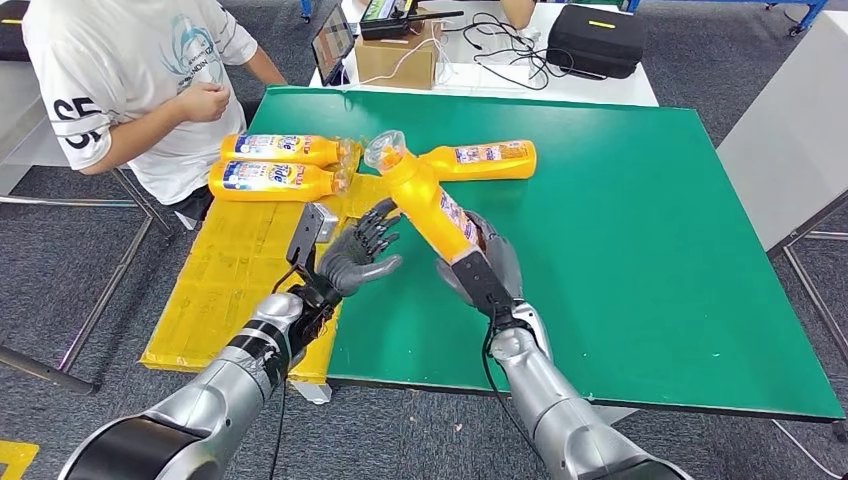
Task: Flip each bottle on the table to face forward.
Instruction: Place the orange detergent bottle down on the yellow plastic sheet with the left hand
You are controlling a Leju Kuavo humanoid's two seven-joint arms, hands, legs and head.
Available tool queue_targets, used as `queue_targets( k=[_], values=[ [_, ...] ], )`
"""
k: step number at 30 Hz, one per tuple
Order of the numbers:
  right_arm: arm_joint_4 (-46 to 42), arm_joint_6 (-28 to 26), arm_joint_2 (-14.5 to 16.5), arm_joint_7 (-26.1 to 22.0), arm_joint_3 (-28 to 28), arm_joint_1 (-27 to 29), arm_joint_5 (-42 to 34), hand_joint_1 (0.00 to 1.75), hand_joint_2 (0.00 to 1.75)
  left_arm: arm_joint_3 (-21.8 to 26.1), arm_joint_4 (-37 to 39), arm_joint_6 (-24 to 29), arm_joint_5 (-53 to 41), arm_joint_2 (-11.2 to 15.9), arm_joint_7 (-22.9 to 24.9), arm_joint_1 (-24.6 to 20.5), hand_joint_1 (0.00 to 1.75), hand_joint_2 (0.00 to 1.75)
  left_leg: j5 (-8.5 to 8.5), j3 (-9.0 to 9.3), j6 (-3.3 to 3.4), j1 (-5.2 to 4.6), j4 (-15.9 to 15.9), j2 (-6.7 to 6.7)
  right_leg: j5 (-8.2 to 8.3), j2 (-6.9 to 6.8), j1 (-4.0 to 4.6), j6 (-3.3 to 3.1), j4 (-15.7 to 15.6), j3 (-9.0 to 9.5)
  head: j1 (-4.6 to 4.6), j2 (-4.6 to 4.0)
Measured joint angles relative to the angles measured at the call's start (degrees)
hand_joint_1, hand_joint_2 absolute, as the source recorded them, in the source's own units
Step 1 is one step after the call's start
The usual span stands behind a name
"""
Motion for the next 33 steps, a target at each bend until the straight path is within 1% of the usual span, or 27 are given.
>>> queue_targets(
  k=[2,4,16,19,22,27,33],
  values=[
    [0.56,0.23,0.10,-0.09,0.14,-0.24,-0.32,1.75,1.75,-1.00,-0.10,-1.33,1.14,-0.12,0.02,0.00,0.00,1.75,0.00,-0.01,0.00,0.00,0.00,0.00,0.00,0.00,0.00,0.00,0.00,0.00,0.00,0.00],
    [1.16,0.67,0.40,-0.11,0.46,-0.31,-0.23,1.75,1.75,-1.81,-0.39,-1.53,1.65,-0.28,-0.03,0.00,0.00,1.75,0.00,-0.01,0.00,0.00,0.00,0.01,0.00,0.00,0.00,0.00,0.00,-0.01,0.00,0.00],
    [3.98,1.77,3.10,0.55,2.59,-0.77,1.18,1.75,1.75,-3.82,-1.49,-0.52,3.40,-1.01,-0.26,-0.04,0.00,1.75,0.00,-0.08,0.00,0.01,0.00,0.03,0.00,0.01,0.01,0.00,0.00,-0.12,-0.01,0.01],
    [4.86,2.09,4.32,1.03,3.67,-0.88,1.88,1.75,1.75,-4.06,-1.52,1.38,3.65,-1.14,-0.64,-0.10,0.00,1.75,0.00,-0.12,0.00,0.01,0.00,0.03,0.00,0.01,0.01,0.00,0.01,-0.16,-0.01,0.02],
    [5.55,2.90,5.48,1.30,4.63,-0.87,1.97,1.75,1.75,-4.19,-1.81,4.50,3.58,-1.32,-1.58,-0.13,0.00,1.75,0.00,-0.16,0.00,0.01,0.00,0.03,0.00,0.01,0.01,0.00,0.01,-0.20,-0.01,0.01],
    [5.75,3.67,7.01,2.76,7.16,-0.54,-0.70,1.75,1.75,-4.41,-2.01,10.70,3.21,-1.67,-3.01,-0.10,0.00,1.75,0.00,-0.19,0.00,0.01,0.00,0.02,0.00,0.00,0.01,0.00,0.00,-0.24,-0.01,0.01],
    [5.75,3.66,7.17,3.32,9.02,-0.49,-1.81,1.75,1.75,-4.74,-2.01,11.79,3.12,-1.84,-3.32,-0.05,0.00,1.75,0.00,-0.21,0.00,0.00,0.00,0.01,0.00,0.00,0.00,0.00,0.00,-0.24,0.00,0.01]
  ],
)
